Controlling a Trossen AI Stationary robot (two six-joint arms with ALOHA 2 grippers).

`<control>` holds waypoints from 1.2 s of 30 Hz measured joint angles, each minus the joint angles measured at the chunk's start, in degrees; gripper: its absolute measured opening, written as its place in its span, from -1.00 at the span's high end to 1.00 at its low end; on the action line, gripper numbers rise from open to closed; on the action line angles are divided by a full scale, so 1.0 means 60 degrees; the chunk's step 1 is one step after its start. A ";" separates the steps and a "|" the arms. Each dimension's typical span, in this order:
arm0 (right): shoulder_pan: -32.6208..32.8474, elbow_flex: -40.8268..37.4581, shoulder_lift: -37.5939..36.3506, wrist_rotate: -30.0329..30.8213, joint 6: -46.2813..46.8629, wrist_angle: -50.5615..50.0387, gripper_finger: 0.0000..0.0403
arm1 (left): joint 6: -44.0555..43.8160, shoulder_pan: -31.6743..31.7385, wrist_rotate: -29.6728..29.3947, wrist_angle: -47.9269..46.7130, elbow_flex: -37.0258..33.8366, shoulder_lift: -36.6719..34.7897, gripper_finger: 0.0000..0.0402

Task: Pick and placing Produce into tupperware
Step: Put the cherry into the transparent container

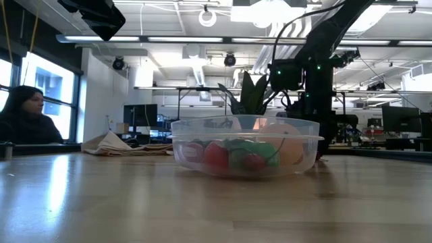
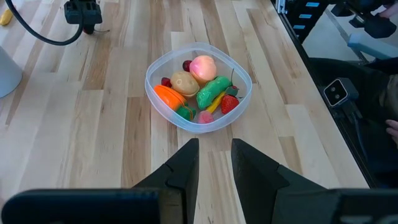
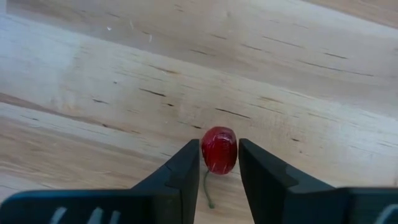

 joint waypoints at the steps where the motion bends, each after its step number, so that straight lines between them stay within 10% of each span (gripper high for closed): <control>1: 0.0001 -0.0002 0.0000 0.0000 0.0001 0.0000 0.52 | 0.0001 0.0000 0.0002 0.0000 0.0000 -0.0002 0.59; 36: 0.0423 0.0000 -0.0312 -0.1201 -0.1478 0.0049 0.62 | 0.0000 0.0001 0.0001 0.0000 0.0000 -0.0004 0.59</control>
